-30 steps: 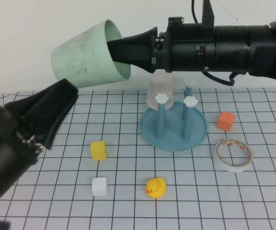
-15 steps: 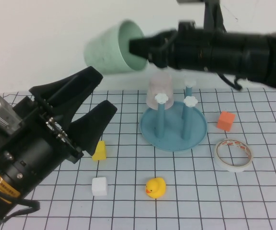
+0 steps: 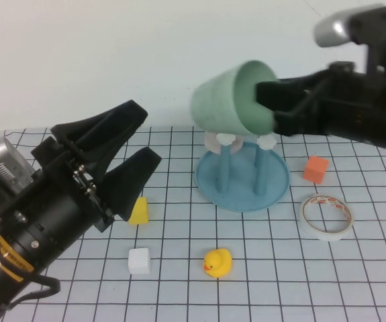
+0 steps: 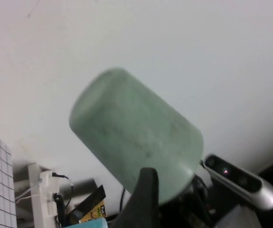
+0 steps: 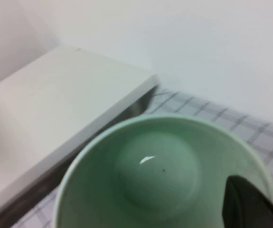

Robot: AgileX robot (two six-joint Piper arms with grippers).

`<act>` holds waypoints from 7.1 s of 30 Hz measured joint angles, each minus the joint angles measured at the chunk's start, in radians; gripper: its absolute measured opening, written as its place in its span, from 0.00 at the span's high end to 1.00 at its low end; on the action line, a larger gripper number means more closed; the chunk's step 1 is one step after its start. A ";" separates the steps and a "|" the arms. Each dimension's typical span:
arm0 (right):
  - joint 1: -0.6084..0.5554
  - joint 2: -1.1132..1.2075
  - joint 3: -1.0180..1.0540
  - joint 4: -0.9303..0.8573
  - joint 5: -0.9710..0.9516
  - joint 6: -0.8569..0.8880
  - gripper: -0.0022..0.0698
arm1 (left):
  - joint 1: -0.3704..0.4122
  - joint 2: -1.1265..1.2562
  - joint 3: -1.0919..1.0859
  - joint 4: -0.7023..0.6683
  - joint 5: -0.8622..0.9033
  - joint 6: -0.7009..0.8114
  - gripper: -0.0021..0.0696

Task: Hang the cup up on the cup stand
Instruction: Adjust the cup with two arms

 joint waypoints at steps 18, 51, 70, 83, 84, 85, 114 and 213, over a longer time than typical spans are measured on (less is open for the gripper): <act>0.000 -0.249 0.278 0.004 0.106 -0.194 0.94 | 0.000 0.091 0.000 0.024 -0.003 0.009 0.01; 0.000 -0.205 0.225 -0.043 -0.052 -0.266 0.94 | 0.000 0.127 0.000 0.091 -0.069 -0.126 0.01; 0.165 -0.107 0.098 -0.003 -0.051 -0.233 0.94 | 0.000 0.128 0.000 0.053 -0.064 -0.157 0.01; 0.186 0.058 -0.052 0.013 -0.013 -0.271 0.94 | 0.000 0.132 0.000 -0.008 -0.057 -0.216 0.01; 0.188 0.062 -0.052 0.016 -0.013 -0.279 0.94 | 0.000 0.134 0.000 -0.024 -0.050 -0.217 0.01; 0.188 0.064 -0.052 0.016 -0.013 -0.289 0.94 | 0.000 0.135 0.000 -0.038 -0.046 -0.217 0.01; 0.208 0.131 -0.059 0.015 -0.010 -0.483 0.94 | 0.030 0.215 0.000 -0.074 -0.061 -0.073 0.01; 0.208 -0.132 0.095 -0.001 0.002 -0.118 0.96 | 0.032 0.215 -0.407 0.325 0.009 0.288 0.16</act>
